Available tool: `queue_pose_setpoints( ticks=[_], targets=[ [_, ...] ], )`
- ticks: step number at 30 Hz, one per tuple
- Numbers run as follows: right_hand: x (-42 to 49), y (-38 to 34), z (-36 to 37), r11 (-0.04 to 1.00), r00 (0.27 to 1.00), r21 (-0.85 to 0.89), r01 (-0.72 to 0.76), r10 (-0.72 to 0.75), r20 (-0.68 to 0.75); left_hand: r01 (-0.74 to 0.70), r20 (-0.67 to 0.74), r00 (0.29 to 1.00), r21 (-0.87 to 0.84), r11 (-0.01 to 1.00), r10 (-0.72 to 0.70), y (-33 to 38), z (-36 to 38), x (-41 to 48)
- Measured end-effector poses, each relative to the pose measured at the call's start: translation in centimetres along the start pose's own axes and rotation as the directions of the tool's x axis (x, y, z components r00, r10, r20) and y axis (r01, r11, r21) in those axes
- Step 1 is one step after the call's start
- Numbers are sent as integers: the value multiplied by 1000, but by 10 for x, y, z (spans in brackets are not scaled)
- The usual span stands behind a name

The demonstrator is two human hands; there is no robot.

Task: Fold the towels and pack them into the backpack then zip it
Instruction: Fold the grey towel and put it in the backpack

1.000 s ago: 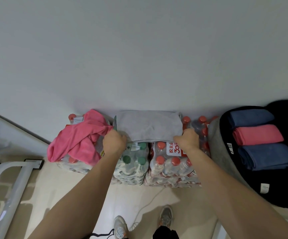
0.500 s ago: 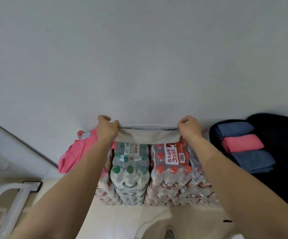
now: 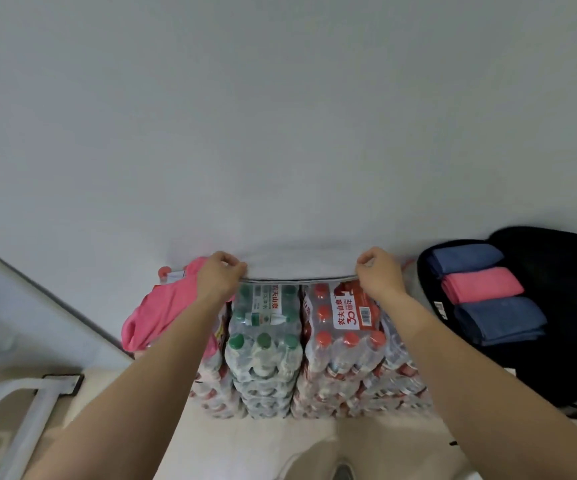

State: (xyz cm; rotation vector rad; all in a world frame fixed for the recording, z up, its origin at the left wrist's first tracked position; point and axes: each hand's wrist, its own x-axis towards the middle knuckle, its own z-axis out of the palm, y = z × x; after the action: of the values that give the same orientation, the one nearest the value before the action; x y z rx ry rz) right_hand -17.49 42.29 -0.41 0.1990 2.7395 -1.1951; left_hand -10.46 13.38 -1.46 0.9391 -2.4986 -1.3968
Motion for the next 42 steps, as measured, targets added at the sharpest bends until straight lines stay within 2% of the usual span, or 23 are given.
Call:
queue_pose_setpoints(
  ticks=[3,5,8,10,12,14,16,17,19,21,24,28,30,32,35,37,40,42],
  targets=[
    [-22,45,26,982,986,-170,-81,104,129,24,131,990,220,975,-54,-47,21,-18],
    [-34,70,37,952,969,-298,-75,140,205,10,206,974,375,927,-94,-72,29,-30],
    [-38,83,40,891,956,-454,-19,149,253,-84,289,952,561,824,-99,-85,31,-36],
    [-33,76,39,818,969,-573,50,101,228,-169,295,953,688,706,-60,-79,33,-32],
    [-25,63,41,744,986,-655,131,-33,161,-213,235,971,773,597,42,-65,37,-24],
    [-15,49,49,736,967,-627,254,-216,137,-297,216,955,748,594,205,-52,48,-17],
    [-4,40,66,709,907,-565,422,-344,244,-453,296,888,691,563,352,-46,70,-14],
    [0,40,77,680,869,-543,493,-366,332,-509,343,858,666,545,381,-47,81,-15],
    [5,49,97,617,809,-534,579,-353,469,-533,404,846,665,523,348,-60,100,-17],
    [8,67,107,573,790,-555,603,-334,513,-513,422,858,691,509,293,-78,108,-16],
    [13,89,106,560,791,-563,608,-365,492,-521,413,853,680,516,318,-90,108,-11],
    [14,88,109,561,801,-576,595,-352,485,-529,406,848,612,588,340,-88,106,-7],
    [16,83,105,558,788,-564,608,-340,512,-526,355,850,541,656,388,-79,97,1],
    [21,78,97,515,749,-553,655,-346,565,-512,300,857,590,624,419,-71,84,16],
    [29,72,88,456,680,-516,725,-356,640,-448,356,894,723,526,272,-62,70,42],
    [30,69,89,440,659,-505,743,-348,667,-395,374,915,750,530,153,-56,64,54],
    [26,65,95,399,641,-511,761,-340,688,-365,378,922,777,513,83,-49,54,63],
    [24,65,97,403,638,-508,761,-322,700,-351,401,916,759,548,32,-44,46,63]
  ],
)
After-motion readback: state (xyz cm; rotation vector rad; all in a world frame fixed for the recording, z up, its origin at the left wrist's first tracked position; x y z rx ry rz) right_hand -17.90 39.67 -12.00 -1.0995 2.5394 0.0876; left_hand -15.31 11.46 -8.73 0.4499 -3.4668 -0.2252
